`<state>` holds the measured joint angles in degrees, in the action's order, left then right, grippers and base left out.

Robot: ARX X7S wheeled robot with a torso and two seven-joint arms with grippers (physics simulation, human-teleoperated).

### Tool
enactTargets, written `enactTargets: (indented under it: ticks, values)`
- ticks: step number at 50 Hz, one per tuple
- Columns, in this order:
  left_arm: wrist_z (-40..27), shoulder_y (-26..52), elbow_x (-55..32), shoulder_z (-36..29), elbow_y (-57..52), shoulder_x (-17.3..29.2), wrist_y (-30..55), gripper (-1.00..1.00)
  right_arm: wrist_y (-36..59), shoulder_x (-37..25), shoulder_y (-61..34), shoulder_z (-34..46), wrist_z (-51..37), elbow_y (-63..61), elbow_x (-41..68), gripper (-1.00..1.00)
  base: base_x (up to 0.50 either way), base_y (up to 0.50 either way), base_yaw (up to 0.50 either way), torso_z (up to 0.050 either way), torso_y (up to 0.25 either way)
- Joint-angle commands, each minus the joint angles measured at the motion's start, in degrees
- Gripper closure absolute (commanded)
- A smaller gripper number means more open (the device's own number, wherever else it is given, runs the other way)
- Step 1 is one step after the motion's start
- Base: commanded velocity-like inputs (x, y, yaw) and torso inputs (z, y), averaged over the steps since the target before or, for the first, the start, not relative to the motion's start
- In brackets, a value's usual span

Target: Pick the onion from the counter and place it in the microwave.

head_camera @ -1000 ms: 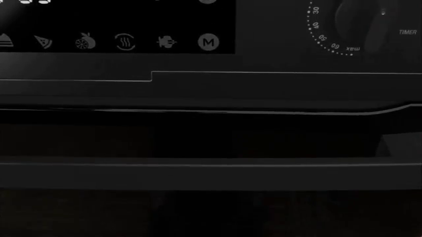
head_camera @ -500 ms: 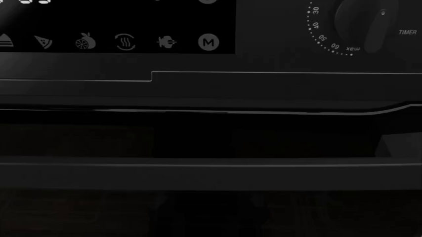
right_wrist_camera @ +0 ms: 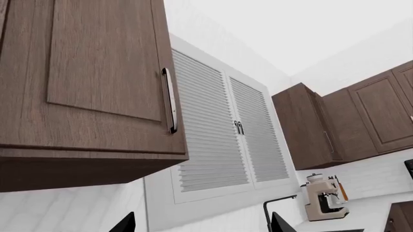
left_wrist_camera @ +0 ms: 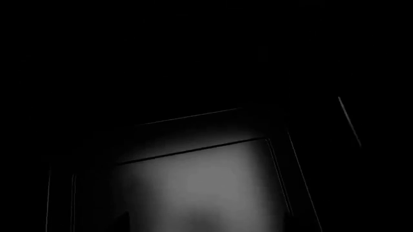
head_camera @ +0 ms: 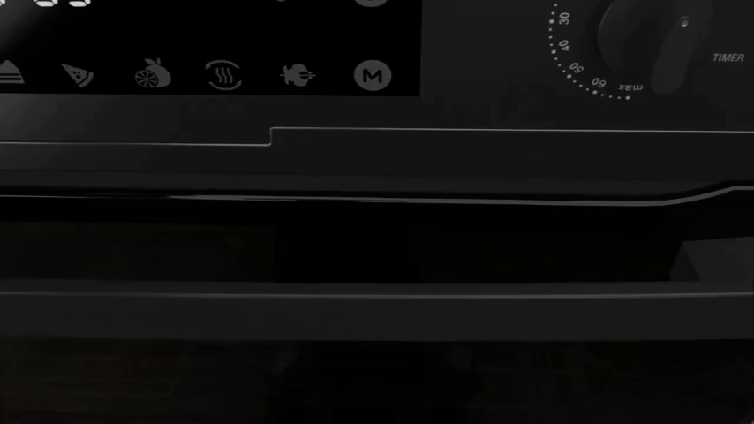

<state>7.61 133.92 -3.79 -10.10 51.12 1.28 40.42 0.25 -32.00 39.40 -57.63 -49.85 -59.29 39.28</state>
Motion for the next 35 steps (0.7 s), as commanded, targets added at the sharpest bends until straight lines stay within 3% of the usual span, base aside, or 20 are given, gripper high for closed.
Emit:
enactTargets:
  ticks: [1,18,35]
  values:
    - [0.27,1.08,1.59,1.75,1.97,-1.27,-8.14,-1.0,0.1,0.88,-0.62,-1.44,1.47,0.72,-1.02,-1.0,0.0,0.0,0.0,0.0,0.0]
    - [-1.37,1.08,1.62,2.94,2.53,-1.27,-23.61,-1.0,0.03,0.84,-0.5,-1.09,1.31,0.7,-1.38,-1.0,0.0,0.0,0.0,0.0,0.0]
    - [-2.35,1.08,1.17,3.01,1.1,-1.27,-30.2,-1.0,-0.4,1.05,-0.51,-1.22,1.43,0.86,-1.2,-1.0,0.0,0.0,0.0,0.0,0.0]
